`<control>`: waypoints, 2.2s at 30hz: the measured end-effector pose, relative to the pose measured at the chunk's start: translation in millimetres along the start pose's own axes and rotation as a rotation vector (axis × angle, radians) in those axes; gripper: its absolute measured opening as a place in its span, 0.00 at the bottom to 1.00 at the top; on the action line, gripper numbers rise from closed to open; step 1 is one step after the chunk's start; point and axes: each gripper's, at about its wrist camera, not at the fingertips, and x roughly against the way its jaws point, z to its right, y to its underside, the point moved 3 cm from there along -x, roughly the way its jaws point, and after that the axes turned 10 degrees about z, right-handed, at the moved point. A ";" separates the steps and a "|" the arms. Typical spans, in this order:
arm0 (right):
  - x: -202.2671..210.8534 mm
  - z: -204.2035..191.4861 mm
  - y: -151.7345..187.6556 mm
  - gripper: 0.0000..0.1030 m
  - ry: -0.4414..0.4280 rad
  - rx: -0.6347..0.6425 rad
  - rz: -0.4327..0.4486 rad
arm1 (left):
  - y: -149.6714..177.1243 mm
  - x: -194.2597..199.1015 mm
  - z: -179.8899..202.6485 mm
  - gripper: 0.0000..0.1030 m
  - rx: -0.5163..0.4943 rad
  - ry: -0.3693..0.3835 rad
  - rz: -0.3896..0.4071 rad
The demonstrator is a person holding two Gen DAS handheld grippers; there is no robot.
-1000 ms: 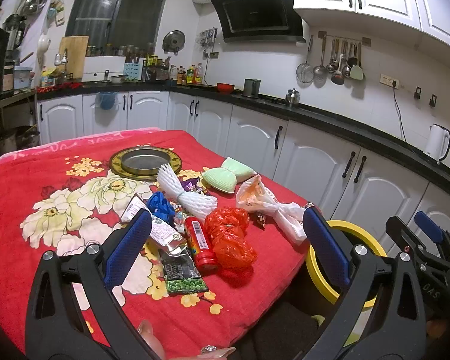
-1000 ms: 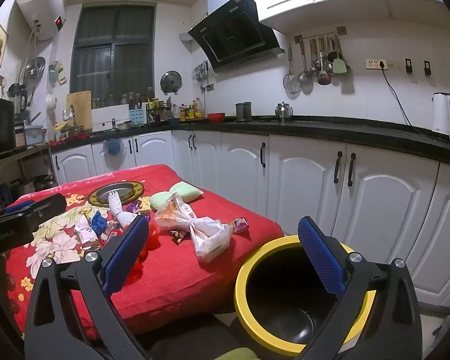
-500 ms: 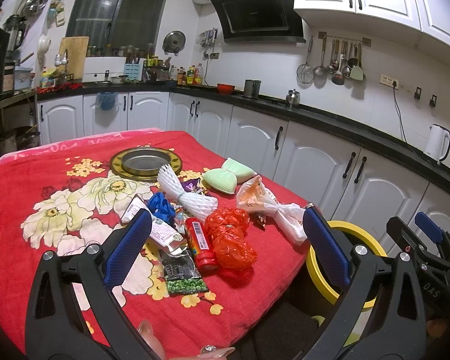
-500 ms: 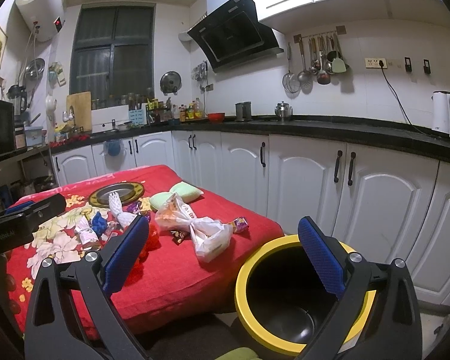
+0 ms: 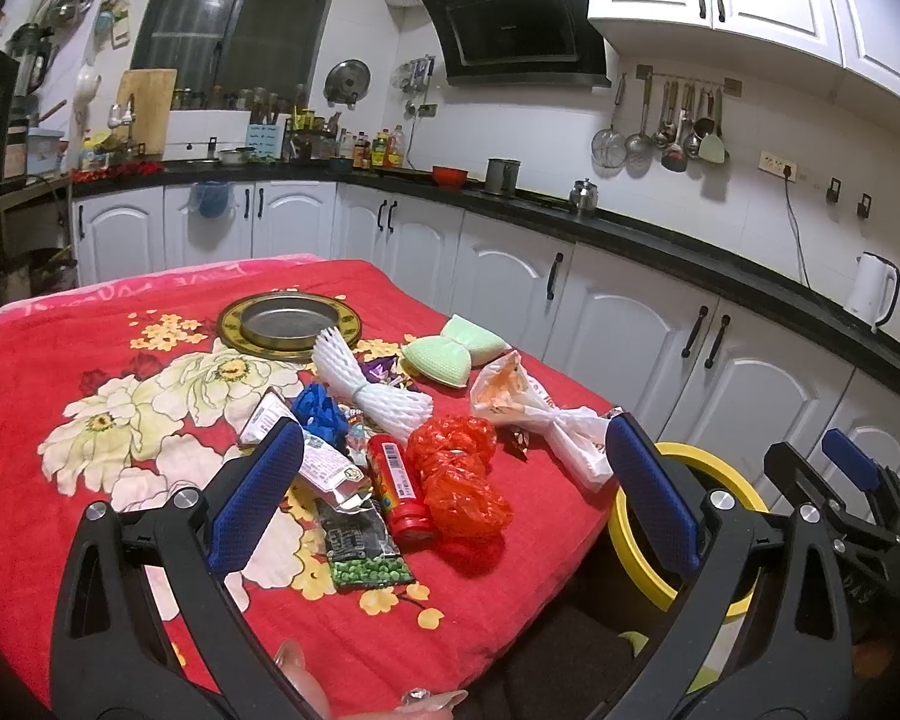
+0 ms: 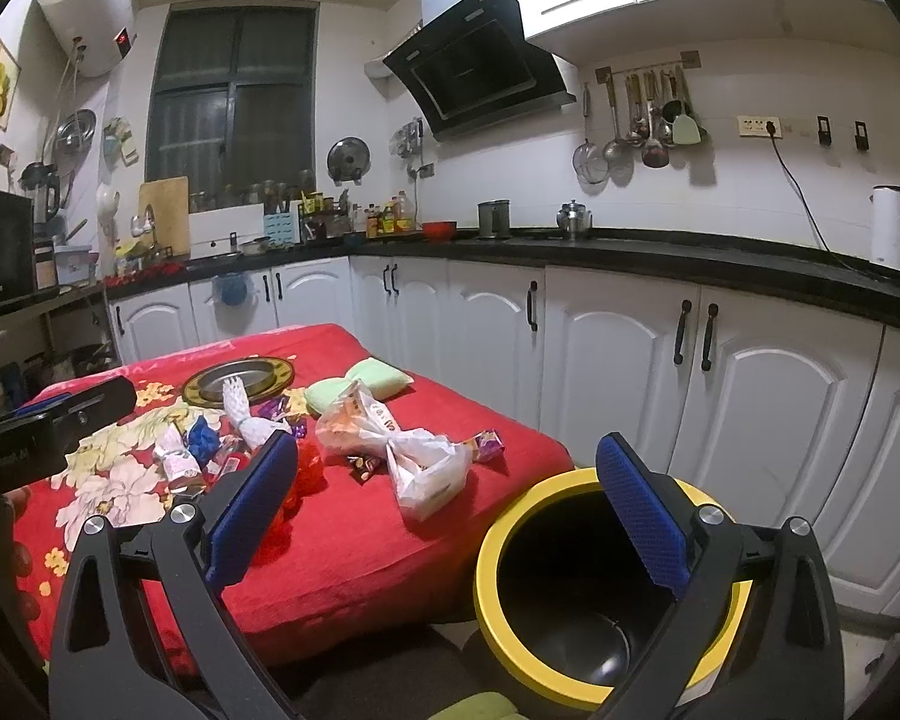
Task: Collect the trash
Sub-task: 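Move both tools down toward the pile of trash on the bedspread, then grasp the white printed paper snack bag with the left tool while the right tool grasps the red plastic bag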
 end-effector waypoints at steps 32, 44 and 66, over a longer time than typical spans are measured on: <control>-89.6 -111.3 26.3 0.94 -0.377 0.110 -0.280 | -3.6 -36.4 -139.1 0.90 0.245 -0.275 -0.105; -149.5 -116.8 77.5 0.54 -0.397 0.017 -0.539 | 37.9 -94.0 -145.8 0.90 0.427 -0.178 -0.298; -125.8 -116.4 84.9 0.16 -0.462 0.030 -0.503 | 74.6 -125.4 -142.2 0.24 0.645 -0.065 -0.443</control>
